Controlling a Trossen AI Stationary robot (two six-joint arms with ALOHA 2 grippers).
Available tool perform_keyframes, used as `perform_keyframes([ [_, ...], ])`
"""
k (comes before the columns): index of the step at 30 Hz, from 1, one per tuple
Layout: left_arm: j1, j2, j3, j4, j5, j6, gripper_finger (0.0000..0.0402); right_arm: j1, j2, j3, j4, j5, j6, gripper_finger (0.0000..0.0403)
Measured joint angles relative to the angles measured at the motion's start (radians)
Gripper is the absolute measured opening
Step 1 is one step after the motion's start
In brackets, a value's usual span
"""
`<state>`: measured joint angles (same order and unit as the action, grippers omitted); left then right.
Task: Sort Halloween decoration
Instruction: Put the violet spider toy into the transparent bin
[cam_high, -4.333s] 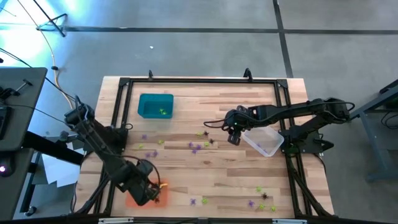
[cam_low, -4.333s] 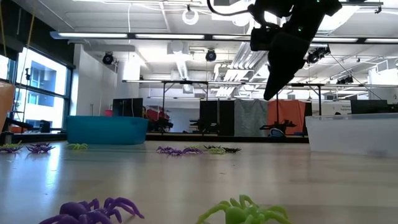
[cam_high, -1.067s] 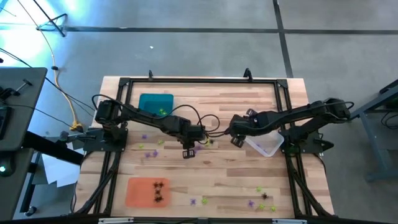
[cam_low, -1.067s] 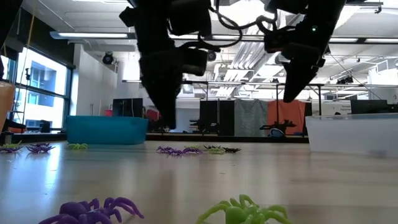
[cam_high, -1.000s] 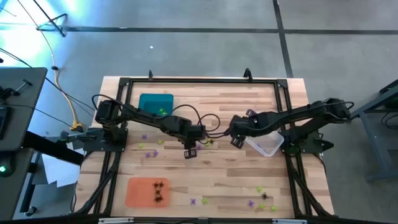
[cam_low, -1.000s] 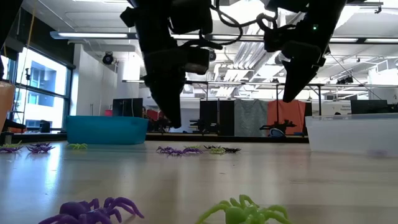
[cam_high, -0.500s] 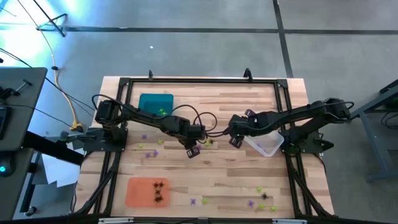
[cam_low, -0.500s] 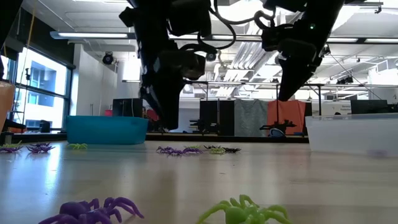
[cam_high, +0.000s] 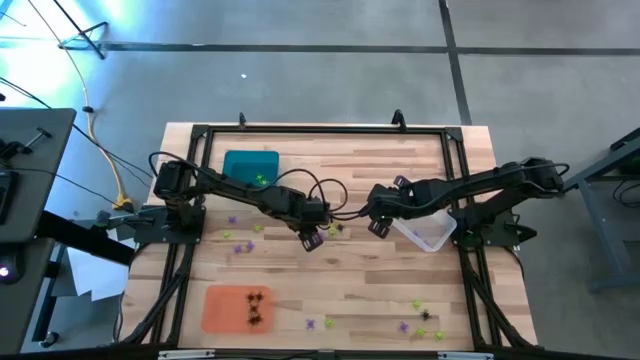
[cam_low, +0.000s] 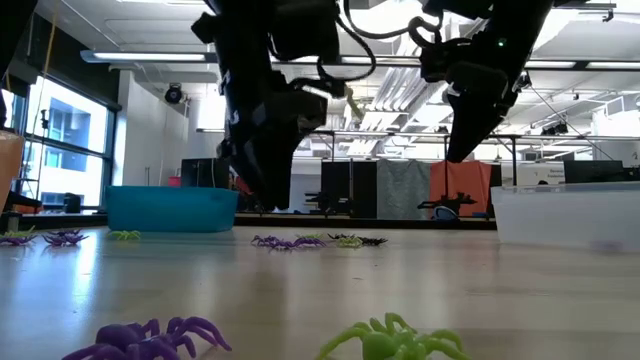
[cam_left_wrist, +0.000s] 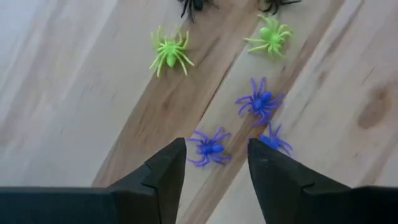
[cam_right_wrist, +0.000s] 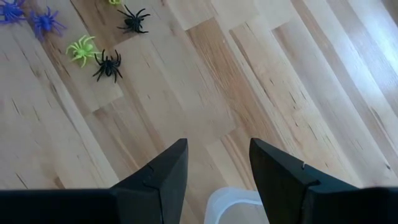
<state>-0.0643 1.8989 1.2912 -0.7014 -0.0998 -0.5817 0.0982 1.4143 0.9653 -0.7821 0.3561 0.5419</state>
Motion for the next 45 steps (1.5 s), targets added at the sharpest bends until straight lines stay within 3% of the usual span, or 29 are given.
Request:
perform_keyframes([
  [16,0.0,0.106,0.004,-0.013,0.017,0.008,0.0155,0.0,0.0,0.0,0.025,0.0,0.0,0.0169],
  [21,0.0,0.106,0.002,-0.034,0.0,0.01,0.0117,0.0,0.0,0.0,0.03,0.0,0.0,0.0169],
  [28,0.016,0.106,0.001,-0.046,0.017,0.033,0.0014,0.0,0.0,0.0,0.032,0.0,0.0,0.0169],
  [41,0.024,0.117,0.073,-0.108,0.053,0.088,0.0001,0.0,0.0,0.0,0.036,0.0,0.0,0.0169],
  [45,0.024,0.116,0.124,-0.183,0.014,0.13,0.0001,0.0,0.0,0.0,0.053,0.001,-0.023,0.0169],
])
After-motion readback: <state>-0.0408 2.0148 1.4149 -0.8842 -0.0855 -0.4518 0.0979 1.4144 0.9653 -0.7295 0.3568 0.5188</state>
